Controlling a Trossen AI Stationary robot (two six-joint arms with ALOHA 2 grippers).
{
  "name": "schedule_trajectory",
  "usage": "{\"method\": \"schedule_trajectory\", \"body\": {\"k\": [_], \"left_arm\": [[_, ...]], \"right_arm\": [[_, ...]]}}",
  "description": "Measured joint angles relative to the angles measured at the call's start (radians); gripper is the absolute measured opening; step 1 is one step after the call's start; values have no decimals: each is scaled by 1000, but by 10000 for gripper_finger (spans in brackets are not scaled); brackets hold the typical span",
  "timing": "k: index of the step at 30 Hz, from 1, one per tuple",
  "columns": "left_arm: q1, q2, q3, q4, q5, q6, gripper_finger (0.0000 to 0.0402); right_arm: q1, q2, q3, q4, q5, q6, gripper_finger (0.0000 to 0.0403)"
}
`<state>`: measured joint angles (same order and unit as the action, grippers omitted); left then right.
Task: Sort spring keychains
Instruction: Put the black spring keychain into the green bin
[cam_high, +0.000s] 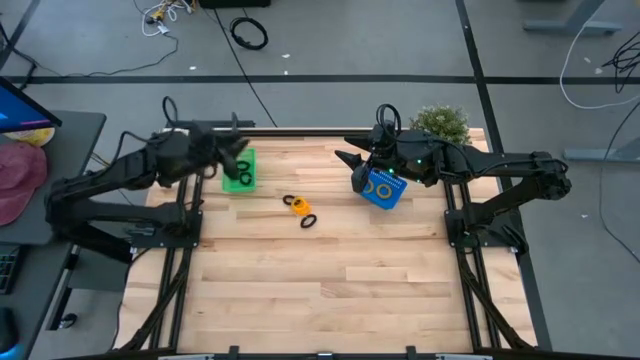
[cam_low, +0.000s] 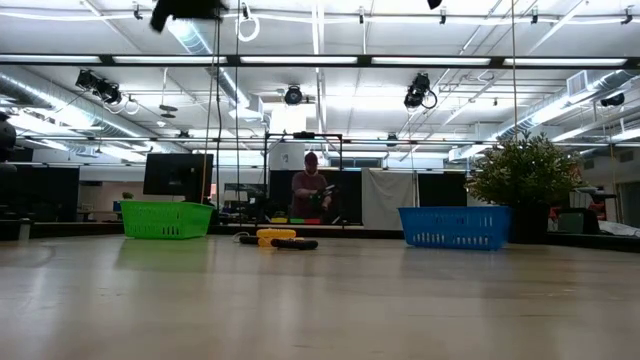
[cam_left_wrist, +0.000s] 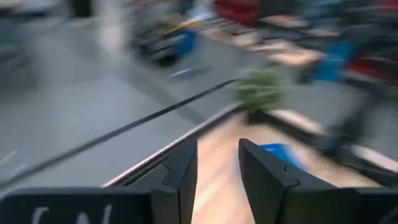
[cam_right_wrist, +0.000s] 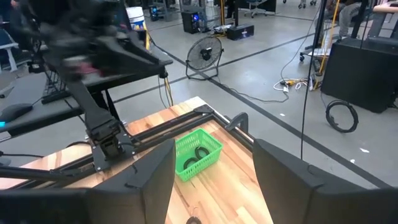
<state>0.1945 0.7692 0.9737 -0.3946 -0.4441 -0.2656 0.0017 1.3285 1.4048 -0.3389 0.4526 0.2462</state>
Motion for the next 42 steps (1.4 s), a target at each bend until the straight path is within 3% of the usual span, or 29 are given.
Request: {"method": "schedule_trajectory", "body": {"k": [6, 9, 19, 34, 42], "left_arm": [[-131, 0, 0, 225, 341, 179, 86], [-164, -1, 0, 271, 421, 179, 67], [-193, 31, 0, 264, 422, 173, 17], [-192, 110, 0, 269, 423, 218, 14], [-187, 271, 0, 403, 400, 326, 14]], "right_arm": [[0, 0, 0, 0, -47, -11, 217], [0, 0, 0, 1, -77, -12, 217], [0, -14, 0, -2, -83, -23, 217], [10, -62, 0, -24, -132, -65, 217], [10, -88, 0, -23, -132, -71, 217]]}}
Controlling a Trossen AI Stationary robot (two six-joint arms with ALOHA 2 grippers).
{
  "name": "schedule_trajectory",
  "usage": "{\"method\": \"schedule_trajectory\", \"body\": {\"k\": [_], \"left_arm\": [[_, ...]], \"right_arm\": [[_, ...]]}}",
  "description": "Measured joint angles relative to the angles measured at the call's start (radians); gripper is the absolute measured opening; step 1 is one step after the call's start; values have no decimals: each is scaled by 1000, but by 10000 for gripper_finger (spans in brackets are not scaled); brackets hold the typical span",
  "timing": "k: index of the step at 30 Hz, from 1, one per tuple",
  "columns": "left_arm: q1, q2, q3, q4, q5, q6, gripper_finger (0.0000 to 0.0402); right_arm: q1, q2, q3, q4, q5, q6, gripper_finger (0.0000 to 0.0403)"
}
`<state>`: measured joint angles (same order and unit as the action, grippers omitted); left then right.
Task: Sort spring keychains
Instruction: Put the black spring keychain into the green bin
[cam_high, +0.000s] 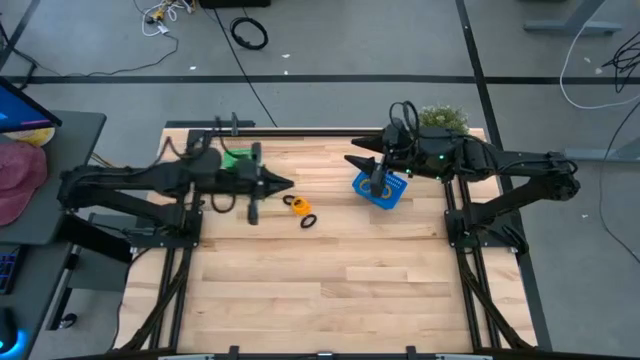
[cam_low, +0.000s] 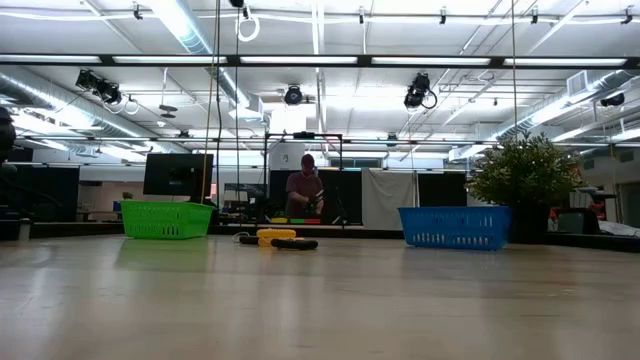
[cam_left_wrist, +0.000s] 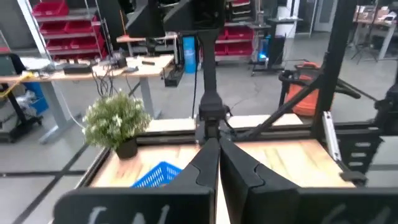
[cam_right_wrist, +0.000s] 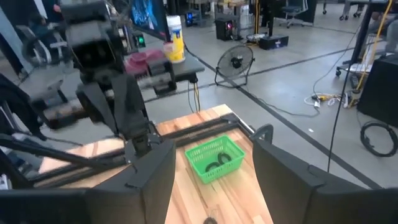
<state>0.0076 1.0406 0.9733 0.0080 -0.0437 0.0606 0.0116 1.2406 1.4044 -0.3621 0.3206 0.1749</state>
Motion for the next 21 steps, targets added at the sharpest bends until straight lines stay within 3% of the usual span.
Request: {"method": "schedule_trajectory", "body": {"k": [7, 21], "left_arm": [[62, 144, -1, 7, -2, -48, 14], [92, 233, 47, 76, -35, -86, 14]], "right_arm": [[3, -38, 1, -13, 0, 0, 217], [4, -40, 0, -31, 1, 0, 217]]}}
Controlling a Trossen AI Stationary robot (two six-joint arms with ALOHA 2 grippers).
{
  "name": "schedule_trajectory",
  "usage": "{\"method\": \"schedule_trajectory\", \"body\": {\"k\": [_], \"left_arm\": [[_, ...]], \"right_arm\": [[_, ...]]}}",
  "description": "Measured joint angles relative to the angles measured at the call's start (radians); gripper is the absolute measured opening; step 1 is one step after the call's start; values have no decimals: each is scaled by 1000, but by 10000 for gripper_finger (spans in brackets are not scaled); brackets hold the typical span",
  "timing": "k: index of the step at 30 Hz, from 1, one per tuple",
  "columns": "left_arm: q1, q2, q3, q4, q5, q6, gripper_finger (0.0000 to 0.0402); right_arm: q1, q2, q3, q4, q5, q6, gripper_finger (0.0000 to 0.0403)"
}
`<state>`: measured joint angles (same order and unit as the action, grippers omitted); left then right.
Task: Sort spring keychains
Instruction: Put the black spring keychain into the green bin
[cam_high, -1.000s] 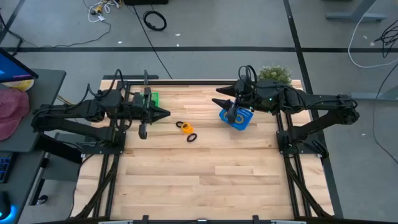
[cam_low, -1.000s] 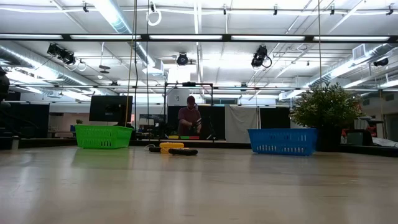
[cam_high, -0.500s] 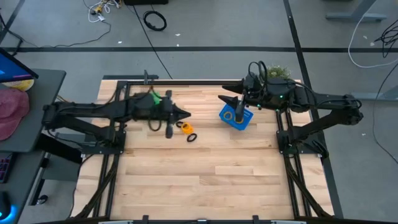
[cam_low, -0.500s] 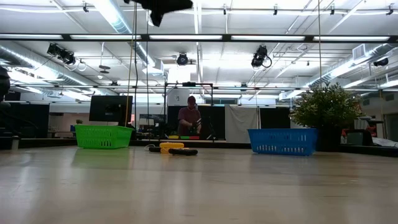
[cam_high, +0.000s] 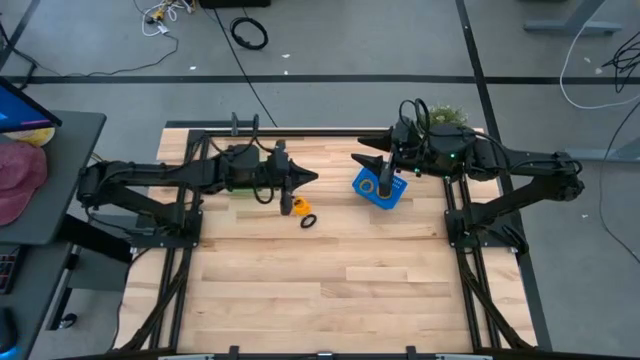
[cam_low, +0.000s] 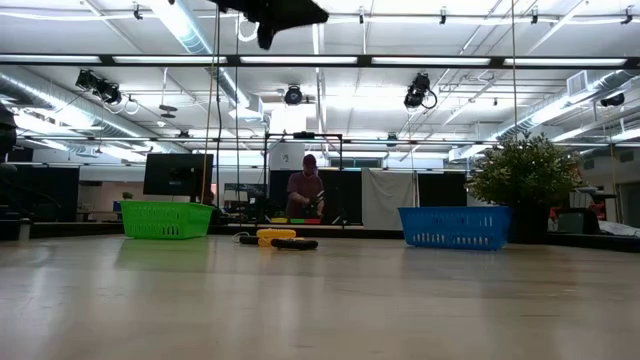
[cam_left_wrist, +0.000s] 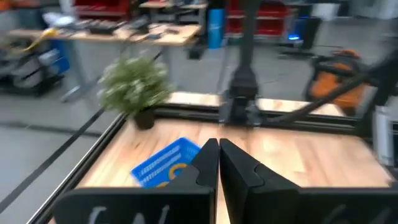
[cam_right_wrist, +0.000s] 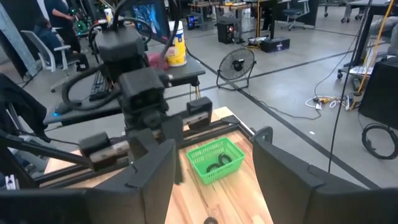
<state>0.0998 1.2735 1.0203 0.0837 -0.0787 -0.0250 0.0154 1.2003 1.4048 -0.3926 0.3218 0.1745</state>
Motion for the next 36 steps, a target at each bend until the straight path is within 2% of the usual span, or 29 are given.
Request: {"method": "schedule_trajectory", "body": {"k": [2, 5, 8, 10, 13, 16, 21, 28, 36], "left_arm": [[-1, 16, 9, -8, -113, -83, 14], [-3, 29, 25, -8, -344, -239, 13], [-2, 46, 60, -36, -500, -351, 5], [9, 69, 123, -138, -558, -414, 3], [35, 130, 247, -421, -608, -509, 3], [59, 198, 353, -615, -621, -557, 2], [120, 264, 473, -758, -576, -665, 2], [271, 283, 479, -865, -334, -790, 27], [319, 320, 477, -1015, -261, -810, 91]], "right_arm": [[0, 0, 0, 0, 0, 0, 217], [0, 0, 0, 0, 0, 0, 217], [0, 0, 0, 0, 1, 0, 217], [-1, 0, 0, -1, 2, 1, 217], [-1, 0, 0, -1, 2, 1, 217], [-1, 0, 0, 0, 2, 1, 217], [-1, 0, 0, -1, 2, 12, 217], [-1, 0, 0, -7, 2, 27, 217], [-1, 1, 0, -8, 2, 27, 217]]}}
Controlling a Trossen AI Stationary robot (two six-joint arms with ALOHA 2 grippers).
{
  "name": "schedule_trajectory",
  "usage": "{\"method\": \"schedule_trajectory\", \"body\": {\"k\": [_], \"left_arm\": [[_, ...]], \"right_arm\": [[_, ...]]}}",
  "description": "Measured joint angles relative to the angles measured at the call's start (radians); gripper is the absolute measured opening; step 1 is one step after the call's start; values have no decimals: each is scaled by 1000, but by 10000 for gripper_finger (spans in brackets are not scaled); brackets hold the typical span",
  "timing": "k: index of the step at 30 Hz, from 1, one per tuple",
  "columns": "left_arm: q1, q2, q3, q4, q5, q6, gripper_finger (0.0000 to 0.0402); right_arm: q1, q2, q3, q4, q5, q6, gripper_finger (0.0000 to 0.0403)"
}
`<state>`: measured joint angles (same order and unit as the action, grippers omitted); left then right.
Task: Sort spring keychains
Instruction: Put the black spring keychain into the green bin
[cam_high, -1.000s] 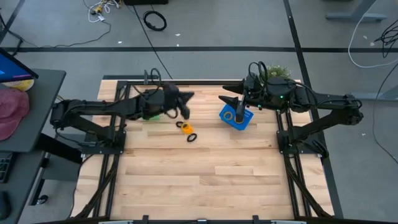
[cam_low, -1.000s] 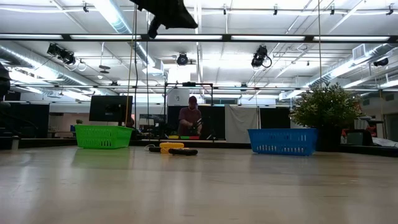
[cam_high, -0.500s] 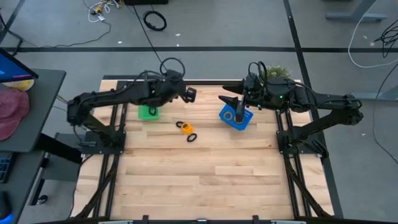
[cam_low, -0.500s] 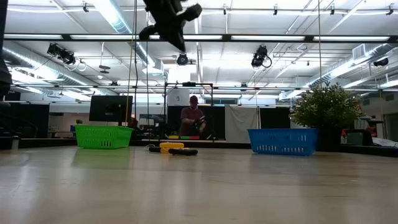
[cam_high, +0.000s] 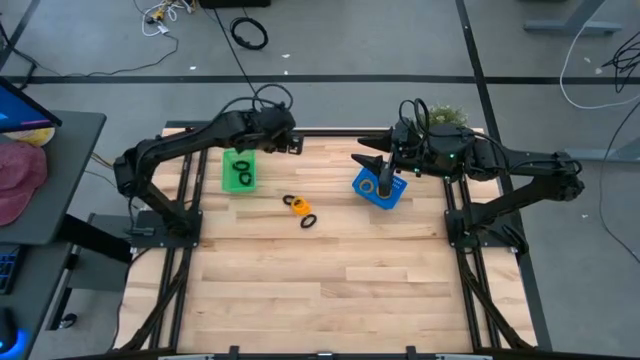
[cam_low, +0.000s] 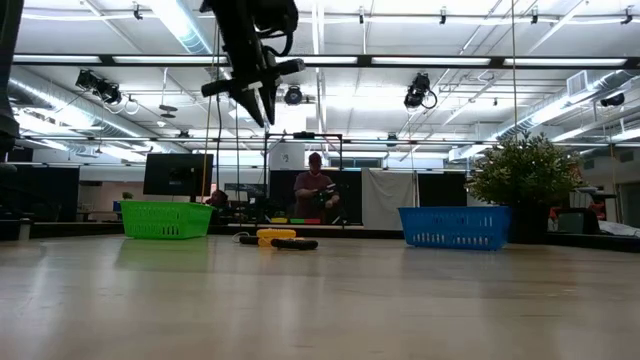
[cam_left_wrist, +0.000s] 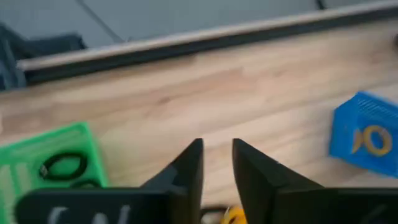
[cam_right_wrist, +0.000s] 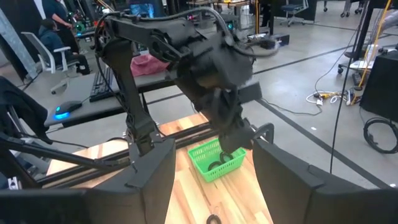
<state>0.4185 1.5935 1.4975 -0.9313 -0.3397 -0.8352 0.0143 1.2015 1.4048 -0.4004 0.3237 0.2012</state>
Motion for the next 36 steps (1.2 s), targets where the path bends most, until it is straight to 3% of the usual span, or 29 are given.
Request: {"method": "schedule_trajectory", "body": {"k": [7, 15, 27, 36], "left_arm": [[-7, 75, 1, -20, 101, -29, 161], [-25, 182, 0, -112, 121, -26, 213], [-21, 324, 0, -113, 258, 46, 223], [3, 357, 0, -109, 312, 172, 223]], "right_arm": [[0, 0, 0, 0, 0, 0, 217], [0, 0, 0, -2, 0, 0, 217], [1, 0, 0, -6, -2, 0, 217], [1, 0, 0, -6, -2, 0, 217]]}}
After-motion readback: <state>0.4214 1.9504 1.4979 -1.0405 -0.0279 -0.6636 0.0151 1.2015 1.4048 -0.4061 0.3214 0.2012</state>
